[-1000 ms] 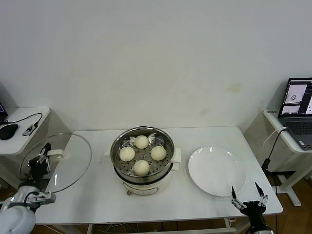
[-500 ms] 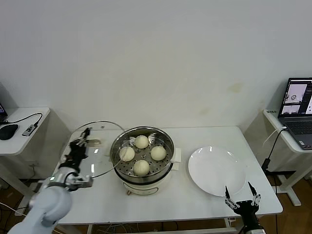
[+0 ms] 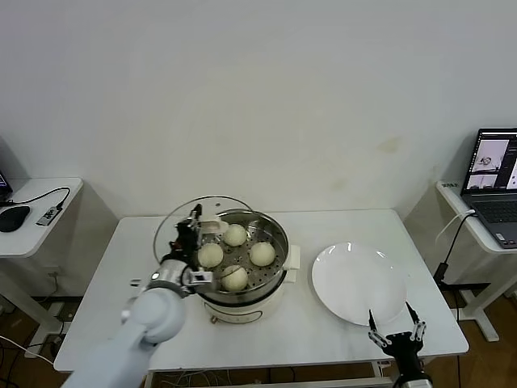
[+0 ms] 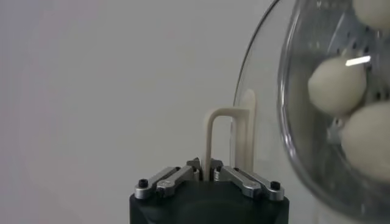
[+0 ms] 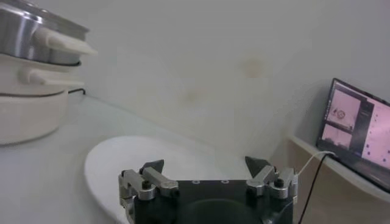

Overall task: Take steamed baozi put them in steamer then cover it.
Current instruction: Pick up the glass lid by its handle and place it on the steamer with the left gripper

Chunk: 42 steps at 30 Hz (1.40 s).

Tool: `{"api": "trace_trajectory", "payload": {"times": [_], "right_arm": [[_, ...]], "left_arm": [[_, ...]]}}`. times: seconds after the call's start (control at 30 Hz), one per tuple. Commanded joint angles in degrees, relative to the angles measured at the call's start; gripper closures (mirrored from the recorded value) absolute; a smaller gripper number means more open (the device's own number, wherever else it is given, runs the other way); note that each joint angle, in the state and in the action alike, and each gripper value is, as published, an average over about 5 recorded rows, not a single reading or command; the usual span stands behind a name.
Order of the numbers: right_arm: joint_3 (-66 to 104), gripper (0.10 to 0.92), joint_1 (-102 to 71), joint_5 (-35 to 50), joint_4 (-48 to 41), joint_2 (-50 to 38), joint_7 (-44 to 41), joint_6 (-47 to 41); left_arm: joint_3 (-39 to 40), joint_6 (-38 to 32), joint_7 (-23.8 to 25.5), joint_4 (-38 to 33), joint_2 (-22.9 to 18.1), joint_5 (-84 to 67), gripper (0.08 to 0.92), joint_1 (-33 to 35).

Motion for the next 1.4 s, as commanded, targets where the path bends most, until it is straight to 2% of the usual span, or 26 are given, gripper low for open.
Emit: {"api": "trace_trajectory", "payload": {"times": [0.03, 0.17, 0.33, 0.97, 1.4], "right_arm": [[-0.07, 0.203, 0.29, -1.88, -0.64, 0.44, -0.05, 0.25], [-0.33, 0.203, 0.31, -2.25, -1.12, 0.52, 0.11, 0.52], [-0.6, 0.203, 0.33, -2.54, -1.28, 0.79, 0.18, 0.65], [-0.99, 0.203, 0.52, -3.05, -2.35, 0.67, 0.26, 1.23], [-1.09, 0.203, 0.48, -3.28, -2.85, 0.32, 0.21, 1.46]], "left_arm": [[6.63, 3.97, 3.99, 3.93, -9.24, 10.85, 0.846, -4.89], [5.53, 3.54, 4.7, 5.07, -12.7, 14.3, 0.846, -4.07], [5.46, 3.51, 5.07, 6.03, -14.24, 15.37, 0.846, -2.79], [4.41, 3.03, 5.44, 5.8, -14.77, 17.43, 0.846, 1.2], [3.78, 2.63, 5.22, 6.74, -15.13, 17.67, 0.846, 1.37]]}}
